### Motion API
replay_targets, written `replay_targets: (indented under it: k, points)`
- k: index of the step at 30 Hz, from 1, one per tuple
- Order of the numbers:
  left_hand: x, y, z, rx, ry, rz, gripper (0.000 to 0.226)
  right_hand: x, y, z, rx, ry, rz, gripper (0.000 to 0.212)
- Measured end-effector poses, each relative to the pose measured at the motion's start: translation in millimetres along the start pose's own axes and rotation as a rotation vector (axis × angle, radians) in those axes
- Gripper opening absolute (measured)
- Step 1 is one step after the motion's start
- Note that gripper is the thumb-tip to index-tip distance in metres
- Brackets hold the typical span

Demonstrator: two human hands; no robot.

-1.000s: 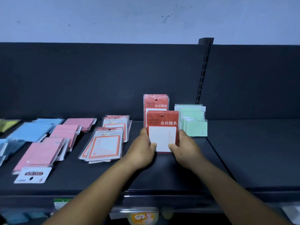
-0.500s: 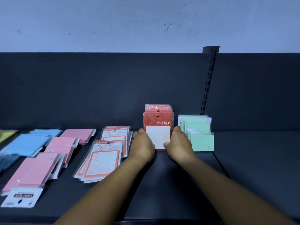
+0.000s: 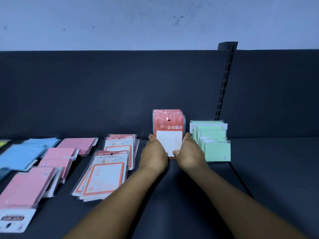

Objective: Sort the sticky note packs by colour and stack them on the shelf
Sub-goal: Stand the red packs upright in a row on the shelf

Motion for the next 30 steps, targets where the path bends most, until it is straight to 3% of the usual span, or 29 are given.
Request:
replay_targets:
  k: [6, 10, 16, 22, 30]
  points:
    - [2, 5, 4, 0.006, -0.088, -0.063, 0.070, -2, 2, -3, -0.024, 0.004, -0.044, 0.069]
    - [5, 10, 6, 0.012, -0.101, -0.103, 0.092, 4, 10, -5, -0.022, 0.000, -0.046, 0.076]
    - [28, 36, 22, -0.146, -0.242, -0.134, 0.061, 22, 38, -20, 0.127, 0.077, 0.023, 0.073]
    - [56, 66, 21, -0.340, -0.399, -0.131, 0.068, 24, 70, -36, 0.306, 0.281, -0.043, 0.071]
    - [91, 84, -18, -0.205, -0.483, -0.124, 0.064, 9, 83, -59, 0.435, 0.304, -0.159, 0.070]
Point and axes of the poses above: each hand's wrist, its own y-axis away from the middle knuckle, its own x-axis out of the back of the hand, z = x × y, the point moved 6 cm from there along -y, towards the middle knuckle, and after that the axes turned 2 degrees about -z, right-handed, at the moved point
